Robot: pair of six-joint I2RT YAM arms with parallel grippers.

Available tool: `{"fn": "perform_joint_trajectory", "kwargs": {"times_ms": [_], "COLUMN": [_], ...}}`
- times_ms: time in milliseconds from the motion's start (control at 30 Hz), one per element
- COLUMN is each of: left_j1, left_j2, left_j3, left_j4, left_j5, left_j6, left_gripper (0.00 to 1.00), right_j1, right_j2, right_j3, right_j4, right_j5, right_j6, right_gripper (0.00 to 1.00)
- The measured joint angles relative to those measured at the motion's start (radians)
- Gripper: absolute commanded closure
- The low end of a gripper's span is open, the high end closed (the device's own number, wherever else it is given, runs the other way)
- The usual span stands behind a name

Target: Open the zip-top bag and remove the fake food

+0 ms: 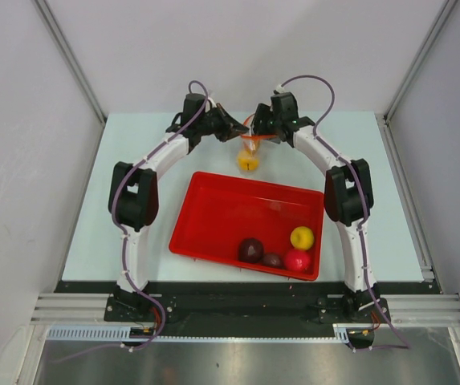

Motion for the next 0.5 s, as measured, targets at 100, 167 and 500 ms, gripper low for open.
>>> {"fn": "perform_joint_trajectory", "kwargs": {"times_ms": [100,167,500], "left_j1": [0.002,0.003,0.009], "left_j2": [0.0,0.0,0.0], "left_j3": [0.0,0.0,0.0], "left_j4": [0.003,0.005,0.008], "left_j5": [0.0,0.002,0.003], "left_j6": [-0.002,-0.002,-0.007], "left_gripper": [1.0,1.0,1.0], "right_j1": [-0.001,-0.001,0.018], "right_j2": [0.014,0.018,0.016], "right_j3": [0.017,0.02,0.174], "right_j4": [-0.018,-0.023,-0.177], "right_j5": [-0.014,-0.015,0.045], "right_j6": [-0.009,-0.027,-0.128], "right_gripper": [0.33,0.51,0.48]}}
